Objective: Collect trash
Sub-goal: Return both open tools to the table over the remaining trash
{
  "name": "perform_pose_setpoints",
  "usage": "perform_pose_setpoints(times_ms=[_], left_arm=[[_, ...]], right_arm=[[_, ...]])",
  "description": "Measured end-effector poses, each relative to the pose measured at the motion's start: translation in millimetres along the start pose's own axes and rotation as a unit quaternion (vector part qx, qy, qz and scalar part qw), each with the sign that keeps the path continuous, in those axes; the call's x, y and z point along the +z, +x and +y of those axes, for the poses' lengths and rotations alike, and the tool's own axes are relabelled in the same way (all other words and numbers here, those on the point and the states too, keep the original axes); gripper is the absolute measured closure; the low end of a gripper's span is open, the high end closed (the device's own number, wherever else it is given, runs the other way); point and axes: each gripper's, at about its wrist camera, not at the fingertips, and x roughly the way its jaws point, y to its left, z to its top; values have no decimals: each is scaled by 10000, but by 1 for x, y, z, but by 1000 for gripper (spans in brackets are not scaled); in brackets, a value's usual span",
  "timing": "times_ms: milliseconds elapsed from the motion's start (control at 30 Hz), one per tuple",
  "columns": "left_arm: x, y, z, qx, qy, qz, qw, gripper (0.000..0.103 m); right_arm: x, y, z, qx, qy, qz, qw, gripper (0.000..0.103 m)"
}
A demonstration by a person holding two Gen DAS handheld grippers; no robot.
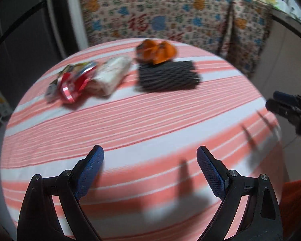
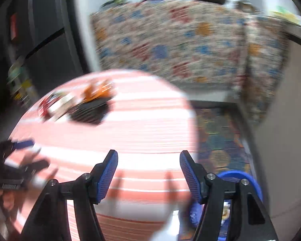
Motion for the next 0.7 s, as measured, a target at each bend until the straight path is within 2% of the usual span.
perform_pose_setpoints(times_ms=[167,233,367,500,700], left_arm=[[-6,17,42,295,-122,188,9993,9],[-6,25,52,346,-192,263,9989,7],[-7,31,70,213,-382,238,9988,0],[-2,36,74,119,-321,249,9991,0],[10,44,85,-25,-142,261,9996,0]], right_arm=[[-6,34,66,280,-685,376,9966,38],[-11,44,81,312,-805,501,9950,38],[-13,65,91,267,-861,753,9931,37],[-9,73,98,176,-883,744,9932,30],[1,89,103,125,-772,729,9943,13]])
